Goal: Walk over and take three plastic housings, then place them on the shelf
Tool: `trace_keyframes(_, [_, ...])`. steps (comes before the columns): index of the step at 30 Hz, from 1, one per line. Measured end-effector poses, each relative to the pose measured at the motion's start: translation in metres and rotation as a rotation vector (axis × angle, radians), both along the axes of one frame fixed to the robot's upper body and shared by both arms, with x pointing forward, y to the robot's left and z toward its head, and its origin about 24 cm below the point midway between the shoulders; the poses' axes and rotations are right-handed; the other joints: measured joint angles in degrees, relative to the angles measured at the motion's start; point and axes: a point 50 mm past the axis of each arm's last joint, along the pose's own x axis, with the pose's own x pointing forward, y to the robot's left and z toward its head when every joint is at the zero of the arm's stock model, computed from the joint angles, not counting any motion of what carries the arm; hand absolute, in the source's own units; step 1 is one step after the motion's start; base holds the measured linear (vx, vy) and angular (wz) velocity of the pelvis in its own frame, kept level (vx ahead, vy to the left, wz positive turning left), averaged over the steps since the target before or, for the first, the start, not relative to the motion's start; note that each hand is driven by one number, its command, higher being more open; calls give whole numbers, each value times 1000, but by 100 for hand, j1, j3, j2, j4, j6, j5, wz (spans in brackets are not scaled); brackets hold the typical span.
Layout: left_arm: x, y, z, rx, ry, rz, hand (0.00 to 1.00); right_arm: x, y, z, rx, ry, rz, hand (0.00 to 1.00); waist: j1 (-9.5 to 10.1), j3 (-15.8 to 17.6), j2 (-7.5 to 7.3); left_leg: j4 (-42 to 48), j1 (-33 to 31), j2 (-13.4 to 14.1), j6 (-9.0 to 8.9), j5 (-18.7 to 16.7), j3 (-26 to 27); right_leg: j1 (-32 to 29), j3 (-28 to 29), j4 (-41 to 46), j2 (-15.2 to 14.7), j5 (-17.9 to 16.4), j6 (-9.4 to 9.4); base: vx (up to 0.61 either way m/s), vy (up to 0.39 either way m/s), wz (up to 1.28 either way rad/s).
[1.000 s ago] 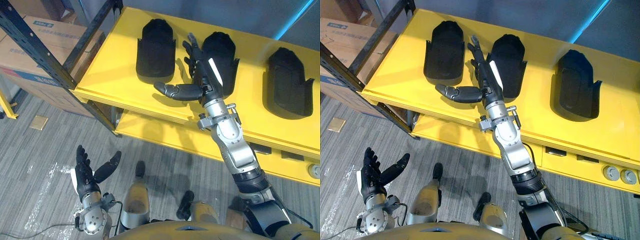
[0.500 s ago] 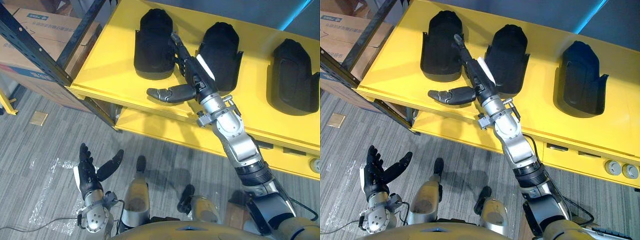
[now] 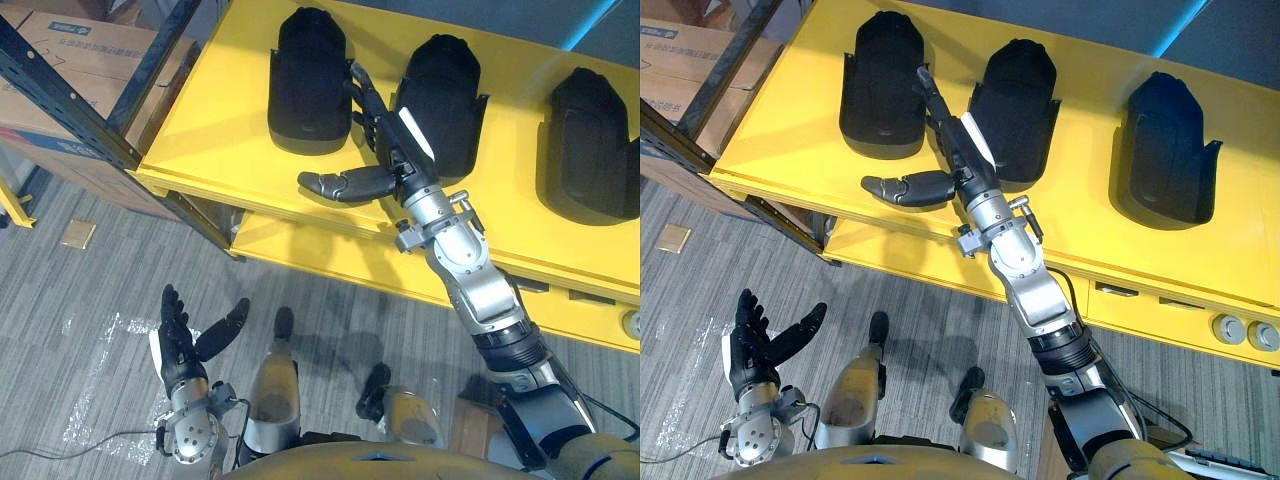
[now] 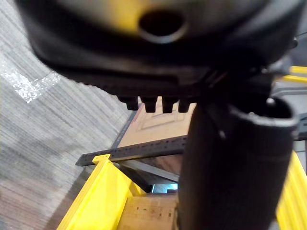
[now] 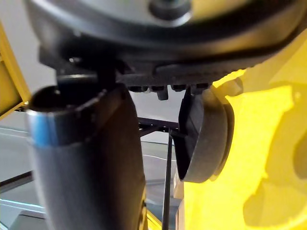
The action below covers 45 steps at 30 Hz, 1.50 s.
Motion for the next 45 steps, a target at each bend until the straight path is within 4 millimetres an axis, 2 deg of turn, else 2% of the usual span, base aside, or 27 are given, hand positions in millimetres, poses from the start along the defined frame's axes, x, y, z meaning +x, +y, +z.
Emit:
trace_keyframes(5, [0, -1, -1, -7, 3, -1, 100, 1, -3, 2, 16, -7, -27, 100, -6, 5, 9, 0, 1, -2, 18, -11, 0, -1, 0, 7, -4, -7, 5, 0, 0, 0])
trace_keyframes(8, [-1, 0, -7, -90, 36, 13, 100, 1, -5, 3, 30, -10, -34, 100, -10, 7, 14, 1, 5, -7, 13, -9, 0, -1, 0, 17, -11, -13, 9, 0, 0, 0])
trace_keyframes(15, [-23, -5, -57, -299, 303, -25, 100, 2, -9, 5, 35, -14, -36, 100, -25, 22, 40, 5, 39, -21, -3, 1, 15, -11, 19, 98, -47, -53, 18, 0, 0, 0])
trace_keyframes(20, [-41, -4, -77, -346, 429, -36, 100, 1, -6, 4, 7, -1, 42, 100, -26, 26, 52, 2, 97, 6, 14, -28, 112, -87, 147, 193, -54, -106, 1, -35, -28, -11])
trace_keyframes(22, [-48, -2, -84, -379, 464, -30, 100, 1, -4, 3, 2, 20, 85, 100, -87, 51, 99, 3, 100, 7, 20, -22, 131, -94, 162, 200, -57, -104, 5, -35, -28, -8])
trace_keyframes(25, [-51, 4, -88, -383, 485, -7, 100, 0, 0, -1, -21, 48, 120, 100, -151, 66, 126, 3, 104, 8, 21, -21, 141, -99, 175, 202, -58, -103, 6, 0, 0, 0])
trace_keyframes(33, [-58, 10, -94, -383, 517, 24, 100, -1, 9, -5, -60, 69, 174, 100, -161, 67, 128, -4, 98, -1, 11, -27, 196, -164, 236, 239, -78, -102, 10, 3, -14, -3])
trace_keyframes(45, [-51, 10, -91, -399, 470, 19, 100, -2, 16, -1, -87, 57, 210, 100, -167, 87, 165, 2, 61, -19, 31, -31, 153, -191, 179, 296, -102, -145, 12, -2, -6, 1])
